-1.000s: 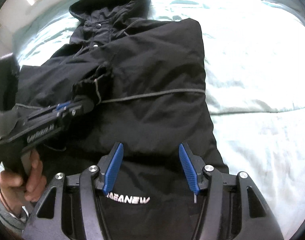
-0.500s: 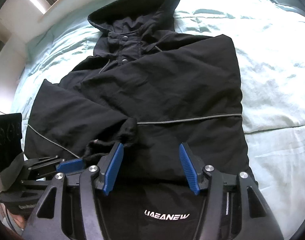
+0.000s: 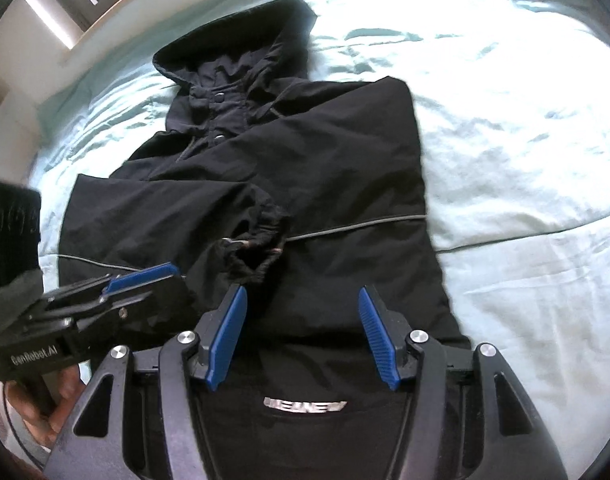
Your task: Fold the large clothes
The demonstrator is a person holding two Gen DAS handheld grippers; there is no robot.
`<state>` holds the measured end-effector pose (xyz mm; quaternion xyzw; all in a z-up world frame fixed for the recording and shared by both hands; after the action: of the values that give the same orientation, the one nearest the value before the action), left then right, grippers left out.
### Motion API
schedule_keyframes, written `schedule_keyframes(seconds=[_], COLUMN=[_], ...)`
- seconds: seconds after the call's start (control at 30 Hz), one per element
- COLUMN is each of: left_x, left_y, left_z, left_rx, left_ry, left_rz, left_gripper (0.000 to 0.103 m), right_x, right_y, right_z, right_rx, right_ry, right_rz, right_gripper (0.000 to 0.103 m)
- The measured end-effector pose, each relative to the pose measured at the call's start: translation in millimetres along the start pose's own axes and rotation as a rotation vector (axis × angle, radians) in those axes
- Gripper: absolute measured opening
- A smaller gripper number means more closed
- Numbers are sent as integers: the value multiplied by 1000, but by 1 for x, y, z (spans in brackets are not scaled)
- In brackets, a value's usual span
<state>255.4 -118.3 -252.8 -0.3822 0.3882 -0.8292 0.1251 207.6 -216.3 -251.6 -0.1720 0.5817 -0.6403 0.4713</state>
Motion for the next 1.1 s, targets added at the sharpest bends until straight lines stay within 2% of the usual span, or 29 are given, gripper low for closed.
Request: schedule_keyframes(seconds=[0.2, 0.33, 0.4, 0.43, 0.5, 0.57, 0.6, 0.7, 0.73, 0.8, 0.87, 0.93, 0.97, 1.03, 1.1], left_x=[-52, -93, -108, -117, -132, -142, -146, -148, -146, -145, -144, -149, -151, -149, -146], left_y=[-60, -105, -122, -128, -139, -144, -147, -146, -142, -126, -98, -69, -61, -53, -53], left_z=[-11, -19, -24, -26, -28, -25, -23, -14, -11, -5, -2, -3, -4, -3, -3], left_rx=[52, 103, 120, 124, 138, 151, 158, 183, 182, 158, 101, 40, 21, 24, 29], left_ry=[-33, -94, -123, -141, -168, -182, -185, -183, -179, -164, -145, -126, -129, -126, -118], left_rz=[190, 313, 347, 364, 397, 428, 438, 421, 409, 383, 376, 387, 406, 424, 423], left_gripper=[32, 32, 32, 32, 32, 32, 32, 32, 32, 32, 32, 32, 32, 32, 32], right_x=[-36, -46, -51, -53, -60, -63, -63, -48, -41, -15, 9, 33, 40, 37, 25], right_y=[48, 77, 83, 81, 68, 47, 33, -12, -22, -42, -41, -19, -3, 10, 15], right_z=[3, 11, 14, 15, 18, 23, 27, 45, 51, 67, 79, 84, 79, 68, 52], right_rx=[-83, -109, -105, -100, -63, 0, 45, 182, 211, 273, 270, 203, 127, 60, 41], right_ry=[31, 74, 51, 31, 2, -55, -84, -130, -129, -123, -124, -82, -52, -14, -31], right_rz=[136, 152, 149, 140, 143, 91, 44, -82, -111, -204, -247, -223, -174, -68, -18], right_gripper=[61, 63, 53, 29, 27, 17, 17, 16, 8, 4, 4, 4, 5, 5, 12])
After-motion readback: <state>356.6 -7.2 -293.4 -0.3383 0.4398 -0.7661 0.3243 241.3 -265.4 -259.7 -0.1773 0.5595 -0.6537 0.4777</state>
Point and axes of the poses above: each gripper's, at about its wrist camera, not at the fingertips, and y roughly the way its jaws point, x to its right, z to its top, the point moved 8 cm from there along y, roughly the way its jaws point, and after that the axes turned 7 degrees about y, right-handed, at the moved point
